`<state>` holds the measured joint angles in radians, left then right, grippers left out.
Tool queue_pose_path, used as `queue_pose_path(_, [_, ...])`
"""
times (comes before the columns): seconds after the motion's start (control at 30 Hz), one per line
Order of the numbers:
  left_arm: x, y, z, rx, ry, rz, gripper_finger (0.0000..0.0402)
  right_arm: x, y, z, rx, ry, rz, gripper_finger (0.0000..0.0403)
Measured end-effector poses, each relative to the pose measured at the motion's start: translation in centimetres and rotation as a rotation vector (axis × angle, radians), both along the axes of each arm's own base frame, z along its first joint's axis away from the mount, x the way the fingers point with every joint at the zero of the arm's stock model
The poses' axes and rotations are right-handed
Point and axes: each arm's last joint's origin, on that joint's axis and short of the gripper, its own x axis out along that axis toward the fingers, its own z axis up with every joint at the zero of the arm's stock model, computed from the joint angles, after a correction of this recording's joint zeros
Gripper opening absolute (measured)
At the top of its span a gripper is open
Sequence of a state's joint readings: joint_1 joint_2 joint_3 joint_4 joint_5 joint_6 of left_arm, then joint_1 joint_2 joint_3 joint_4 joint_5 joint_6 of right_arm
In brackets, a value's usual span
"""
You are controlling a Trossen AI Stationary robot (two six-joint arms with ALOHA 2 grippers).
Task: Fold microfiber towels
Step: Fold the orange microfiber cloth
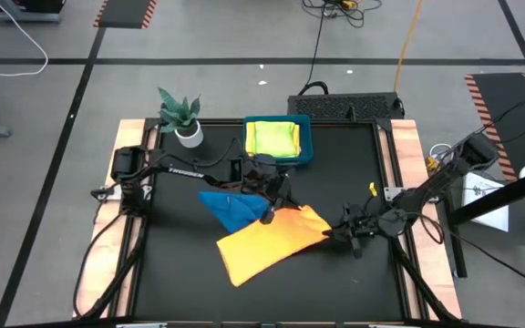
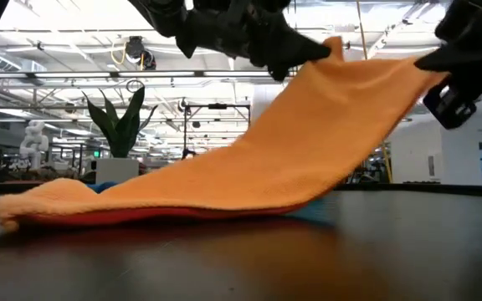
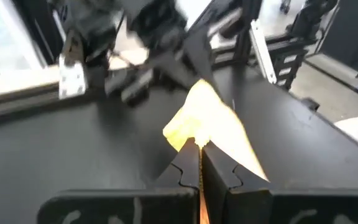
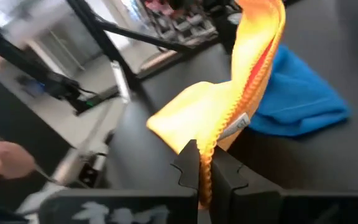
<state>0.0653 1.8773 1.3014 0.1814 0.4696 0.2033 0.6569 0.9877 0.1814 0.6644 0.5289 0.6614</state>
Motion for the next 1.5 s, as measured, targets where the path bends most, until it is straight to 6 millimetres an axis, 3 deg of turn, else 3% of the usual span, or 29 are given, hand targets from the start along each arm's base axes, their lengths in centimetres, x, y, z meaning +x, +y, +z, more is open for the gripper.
queue_pose_path(0.23, [-2.1,0.7,2.7,0.102,0.028,0.064,0.0001,0.9,-0.1,5.3,-0.207,0.151,-0.111,0.0000])
queue_pose_path(0.4, [-2.5,0.7,4.6,0.141,-0.088,0.075,0.0001,1.1,-0.2,8.4,-0.318,0.209,-0.170,0.0000])
queue_pose_path(0.67, [-1.2,0.7,1.9,0.107,-0.028,0.076,0.0000,0.8,-0.5,9.1,-0.310,0.254,-0.240,0.0000])
queue_pose_path(0.83, [-1.6,0.5,2.2,0.083,-0.001,0.091,0.0000,1.0,-0.4,9.2,-0.297,0.245,-0.234,0.0000])
queue_pose_path(0.9, [-2.3,0.0,3.7,0.073,-0.025,0.090,0.0000,1.2,-0.1,9.5,-0.284,0.212,-0.193,0.0000])
queue_pose_path(1.07, [-5.0,-3.0,7.9,0.065,-0.078,0.030,0.0000,1.9,1.1,11.2,-0.211,0.060,0.036,0.0000])
queue_pose_path(1.23, [-7.7,-7.7,11.1,0.067,-0.161,-0.029,0.0000,2.2,1.8,12.8,-0.142,-0.087,0.199,0.0000])
queue_pose_path(1.5, [-10.0,-15.2,12.0,0.047,-0.219,-0.009,0.0000,2.9,3.4,14.4,-0.081,-0.326,0.425,0.0000])
